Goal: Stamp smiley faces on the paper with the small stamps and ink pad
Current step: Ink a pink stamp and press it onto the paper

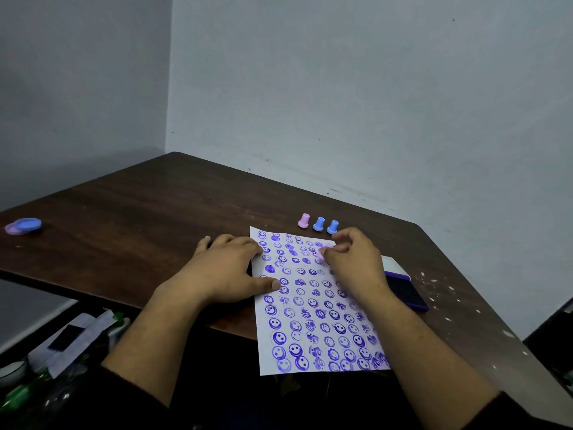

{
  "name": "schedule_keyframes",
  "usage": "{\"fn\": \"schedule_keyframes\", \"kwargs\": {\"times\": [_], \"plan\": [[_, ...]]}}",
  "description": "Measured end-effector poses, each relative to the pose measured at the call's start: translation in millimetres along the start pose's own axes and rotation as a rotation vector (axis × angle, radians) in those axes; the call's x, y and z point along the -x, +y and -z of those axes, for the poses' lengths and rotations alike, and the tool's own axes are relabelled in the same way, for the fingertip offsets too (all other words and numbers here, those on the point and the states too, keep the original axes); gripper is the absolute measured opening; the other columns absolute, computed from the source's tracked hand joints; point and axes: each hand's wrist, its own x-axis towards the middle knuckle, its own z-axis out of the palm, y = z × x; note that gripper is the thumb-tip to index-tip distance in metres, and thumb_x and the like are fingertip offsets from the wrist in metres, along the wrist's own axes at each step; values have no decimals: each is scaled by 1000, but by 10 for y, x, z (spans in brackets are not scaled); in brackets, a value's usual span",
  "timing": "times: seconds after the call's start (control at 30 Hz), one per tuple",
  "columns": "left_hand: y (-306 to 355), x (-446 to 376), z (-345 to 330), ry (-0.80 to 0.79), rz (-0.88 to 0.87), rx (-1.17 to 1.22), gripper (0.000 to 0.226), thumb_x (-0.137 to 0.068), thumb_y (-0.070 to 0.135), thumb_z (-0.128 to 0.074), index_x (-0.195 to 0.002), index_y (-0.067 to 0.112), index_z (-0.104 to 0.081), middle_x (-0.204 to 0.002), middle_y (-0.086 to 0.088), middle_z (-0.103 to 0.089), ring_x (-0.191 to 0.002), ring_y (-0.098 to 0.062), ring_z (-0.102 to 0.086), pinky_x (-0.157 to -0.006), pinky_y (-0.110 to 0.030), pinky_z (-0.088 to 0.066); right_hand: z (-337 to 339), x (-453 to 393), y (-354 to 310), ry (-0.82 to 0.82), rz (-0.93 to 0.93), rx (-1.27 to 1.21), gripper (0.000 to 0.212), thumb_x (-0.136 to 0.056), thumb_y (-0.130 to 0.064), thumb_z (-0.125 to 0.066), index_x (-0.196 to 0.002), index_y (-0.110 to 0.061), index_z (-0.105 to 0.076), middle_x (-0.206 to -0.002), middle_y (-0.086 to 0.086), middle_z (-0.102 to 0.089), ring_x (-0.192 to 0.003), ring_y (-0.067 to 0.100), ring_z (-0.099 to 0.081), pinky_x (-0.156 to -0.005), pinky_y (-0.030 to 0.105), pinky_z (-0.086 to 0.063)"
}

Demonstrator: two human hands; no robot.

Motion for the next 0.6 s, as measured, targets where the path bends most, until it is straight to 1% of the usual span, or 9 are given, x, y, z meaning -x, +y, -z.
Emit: {"fn": "schedule_keyframes", "kwargs": {"times": [0.07, 0.13, 0.23, 0.27, 0.37, 0.4, 0.47, 0.53, 0.6], "plan": [[2, -1, 1, -4, 5, 6, 104, -63, 97, -38, -147, 37, -41, -156, 18, -36, -145, -14, -22, -120, -54, -7, 91, -136, 4, 32, 5, -13, 18, -88, -29, -80, -96, -34, -65, -76, -19, -75, -68, 1, -72, -65, 30, -57], [2, 0, 0, -6, 6, 9, 105, -62, 97, -37, -147, 37, -41, -156, 18, -35, -145, -13, -22, -120, -54, -7, 198, -322, -2, 57, 14, -7, 17, -88, -27, -80, -94, -32, -65, -79, -17, -77, -76, -5, -71, -66, 25, -51], [-1, 3, 0, 1, 3, 14, 104, -62, 97, -37, -146, 37, -42, -155, 19, -36, -145, -13, -22, -120, -53, -7, 327, -623, 4, 77, 1, 13, 14, -91, -22, -77, -102, -26, -70, -87, -13, -78, -90, 3, -72, -71, 21, -48], [-3, 5, -3, 2, 3, 17, 104, -61, 97, -37, -146, 37, -42, -155, 19, -36, -144, -13, -22, -119, -53, -6, 345, -711, 18, 78, 0, 35, 12, -93, -21, -75, -103, -24, -71, -85, -14, -79, -90, 2, -72, -70, 20, -46], [-7, 8, -10, 4, -1, 21, 104, -61, 97, -36, -146, 37, -41, -155, 19, -35, -145, -13, -21, -119, -52, -6, 348, -918, 69, 66, 5, 121, 7, -95, -19, -72, -100, -22, -75, -76, -19, -75, -80, -7, -66, -64, 15, -40], [-8, 7, -9, 5, -2, 20, 104, -61, 97, -36, -146, 37, -41, -156, 19, -35, -145, -13, -21, -119, -52, -6, 338, -972, 89, 62, 10, 146, 7, -94, -18, -73, -100, -21, -76, -77, -19, -74, -80, -2, -68, -64, 15, -40], [-12, 4, -9, 6, -2, 16, 103, -62, 96, -37, -147, 37, -41, -156, 19, -35, -144, -12, -22, -120, -52, -7, 300, -1067, 136, 52, 18, 197, 11, -94, -17, -75, -104, -18, -76, -89, -8, -77, -90, 12, -71, -72, 20, -44], [-17, 7, -10, 7, -2, 13, 102, -63, 96, -37, -147, 38, -41, -156, 19, -35, -144, -12, -23, -120, -52, -7, 258, -1147, 178, 45, 24, 252, 18, -95, -16, -75, -113, -14, -76, -104, 1, -79, -97, 17, -69, -82, 24, -44], [-18, 9, -14, 13, -6, 12, 103, -63, 96, -37, -147, 38, -41, -155, 19, -36, -144, -12, -23, -119, -52, -7, 219, -1207, 222, 32, 9, 290, 26, -94, -15, -76, -120, -11, -74, -115, 6, -78, -105, 22, -70, -85, 25, -45]]}}
